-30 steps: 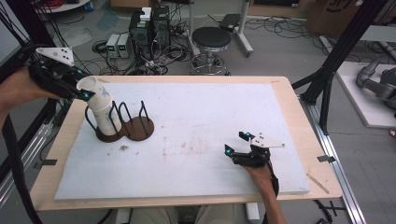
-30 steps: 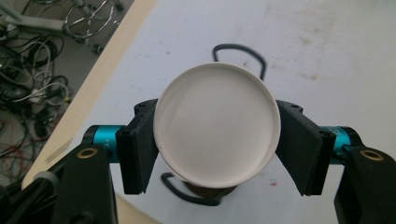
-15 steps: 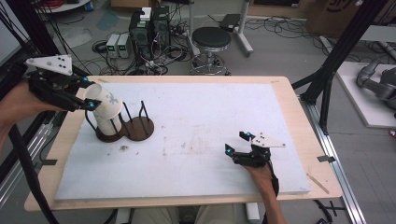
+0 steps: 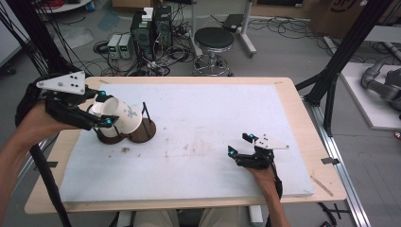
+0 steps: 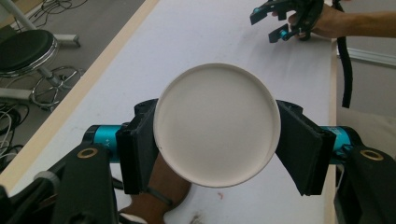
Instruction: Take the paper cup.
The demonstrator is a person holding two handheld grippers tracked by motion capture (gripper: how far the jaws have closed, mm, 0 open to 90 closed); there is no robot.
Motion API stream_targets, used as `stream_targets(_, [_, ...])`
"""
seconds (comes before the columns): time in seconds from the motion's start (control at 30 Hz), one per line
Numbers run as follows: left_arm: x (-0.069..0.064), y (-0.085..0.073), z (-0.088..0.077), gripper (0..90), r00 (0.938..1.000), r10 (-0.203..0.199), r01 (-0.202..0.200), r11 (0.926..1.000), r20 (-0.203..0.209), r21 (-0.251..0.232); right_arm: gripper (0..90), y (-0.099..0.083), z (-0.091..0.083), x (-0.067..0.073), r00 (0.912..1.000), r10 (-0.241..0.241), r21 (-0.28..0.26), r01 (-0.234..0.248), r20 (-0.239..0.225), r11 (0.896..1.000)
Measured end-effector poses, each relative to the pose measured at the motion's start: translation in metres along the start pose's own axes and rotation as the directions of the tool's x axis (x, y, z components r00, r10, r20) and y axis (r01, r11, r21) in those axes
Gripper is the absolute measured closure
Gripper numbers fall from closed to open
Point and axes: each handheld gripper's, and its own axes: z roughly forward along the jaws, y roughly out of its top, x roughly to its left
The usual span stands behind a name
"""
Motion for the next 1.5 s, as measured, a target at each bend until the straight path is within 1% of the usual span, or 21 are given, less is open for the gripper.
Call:
stream_targets(0.07, [-0.004, -0.001, 0.005, 34.7, 0.9999, -0.002, 0.002, 1.0, 0.016, -0.004, 18.2, 0.0, 0.0, 0.0, 1.0, 0.0, -0.003, 0.0, 0.001, 1.0])
stream_targets(0.1, [-0.006, -0.001, 0.007, 34.7, 0.9998, 0.002, -0.002, 0.9999, 0.02, -0.01, 18.2, 0.0, 0.0, 0.0, 1.0, 0.009, 0.0, -0.009, 0.0, 1.0])
stream_targets(0.2, [-0.01, -0.005, 0.014, 34.7, 0.9993, -0.001, 0.002, 0.9992, 0.036, -0.04, 18.2, 0.0, 0.0, -0.001, 1.0, 0.007, -0.005, -0.007, -0.001, 1.0])
stream_targets(0.27, [-0.012, -0.007, 0.019, 34.7, 0.9989, 0.002, 0.0, 0.9988, 0.047, -0.048, 18.2, 0.0, 0.0, -0.001, 1.0, 0.008, -0.005, -0.008, -0.001, 1.0])
stream_targets(0.37, [-0.017, -0.013, 0.027, 34.8, 0.9983, -0.005, 0.01, 0.9958, 0.058, -0.091, 18.2, 0.0, 0.0, -0.001, 1.0, 0.005, -0.006, -0.005, 0.001, 1.0])
stream_targets(0.4, [-0.018, -0.016, 0.029, 34.8, 0.9984, 0.002, 0.004, 0.9948, 0.056, -0.102, 18.2, 0.0, -0.001, -0.001, 1.0, 0.004, -0.006, -0.004, 0.001, 1.0])
stream_targets(0.47, [-0.02, -0.022, 0.034, 34.8, 0.9974, 0.014, -0.005, 0.9921, 0.071, -0.125, 18.2, 0.0, 0.0, -0.001, 1.0, 0.002, -0.006, -0.002, 0.002, 1.0])
stream_targets(0.57, [-0.021, -0.032, 0.041, 34.9, 0.9962, -0.003, 0.017, 0.9882, 0.087, -0.152, 18.2, 0.0, 0.0, -0.001, 1.0, 0.003, -0.003, -0.003, 0.004, 1.0])
stream_targets(0.67, [-0.023, -0.041, 0.048, 34.9, 0.9946, -0.008, 0.026, 0.9848, 0.103, -0.172, 18.2, 0.0, 0.0, 0.0, 1.0, 0.002, -0.003, -0.002, 0.004, 1.0])
stream_targets(0.8, [-0.027, -0.054, 0.056, 34.9, 0.9927, -0.035, 0.059, 0.9751, 0.116, -0.214, 18.3, 0.0, 0.0, -0.001, 1.0, 0.006, -0.001, -0.006, 0.002, 1.0])
stream_targets(0.9, [-0.029, -0.063, 0.061, 34.8, 0.9924, -0.044, 0.071, 0.9676, 0.115, -0.242, 18.3, 0.0, 0.0, -0.001, 1.0, 0.006, 0.003, -0.007, 0.004, 1.0])
stream_targets(0.93, [-0.029, -0.066, 0.063, 34.9, 0.9919, -0.049, 0.078, 0.9627, 0.117, -0.259, 18.2, 0.0, 0.0, 0.0, 1.0, 0.009, 0.007, -0.009, 0.002, 1.0])
stream_targets(0.97, [-0.029, -0.069, 0.063, 34.9, 0.9919, -0.047, 0.077, 0.9609, 0.118, -0.266, 18.2, 0.0, 0.001, -0.001, 1.0, 0.009, 0.007, -0.009, 0.002, 1.0])
stream_targets(1.03, [-0.031, -0.072, 0.065, 34.9, 0.9925, -0.055, 0.083, 0.958, 0.109, -0.274, 18.2, 0.0, 0.001, -0.001, 1.0, 0.006, 0.006, -0.006, 0.001, 1.0])
stream_targets(1.1, [-0.032, -0.075, 0.067, 34.8, 0.9913, -0.058, 0.09, 0.9536, 0.118, -0.287, 18.2, 0.0, 0.001, -0.001, 1.0, 0.006, 0.007, -0.006, 0.001, 1.0])
stream_targets(1.13, [-0.033, -0.077, 0.068, 34.9, 0.9917, -0.06, 0.091, 0.9511, 0.114, -0.295, 18.2, 0.0, 0.001, -0.001, 1.0, 0.005, 0.007, -0.005, 0.0, 1.0])
stream_targets(1.27, [-0.034, -0.082, 0.072, 34.8, 0.989, -0.062, 0.103, 0.9416, 0.134, -0.321, 18.3, 0.0, 0.001, -0.001, 1.0, 0.005, 0.007, -0.005, 0.003, 1.0])
stream_targets(1.37, [-0.033, -0.086, 0.076, 34.8, 0.9869, -0.062, 0.109, 0.9366, 0.149, -0.333, 18.2, 0.0, 0.001, -0.001, 1.0, 0.006, 0.008, -0.006, 0.001, 1.0])
stream_targets(1.43, [-0.033, -0.089, 0.079, 34.8, 0.9863, -0.061, 0.109, 0.9371, 0.154, -0.331, 18.2, 0.0, 0.001, -0.001, 0.9999, 0.011, 0.009, -0.011, 0.002, 1.0])
stream_targets(1.47, [-0.033, -0.09, 0.081, 34.8, 0.9853, -0.062, 0.113, 0.9348, 0.159, -0.336, 18.2, 0.0, 0.001, -0.001, 0.9999, 0.011, 0.009, -0.011, 0.001, 1.0])
stream_targets(1.5, [-0.033, -0.091, 0.081, 34.8, 0.9849, -0.056, 0.11, 0.935, 0.164, -0.337, 18.3, 0.0, 0.001, -0.001, 0.9999, 0.011, 0.01, -0.011, 0.002, 1.0])
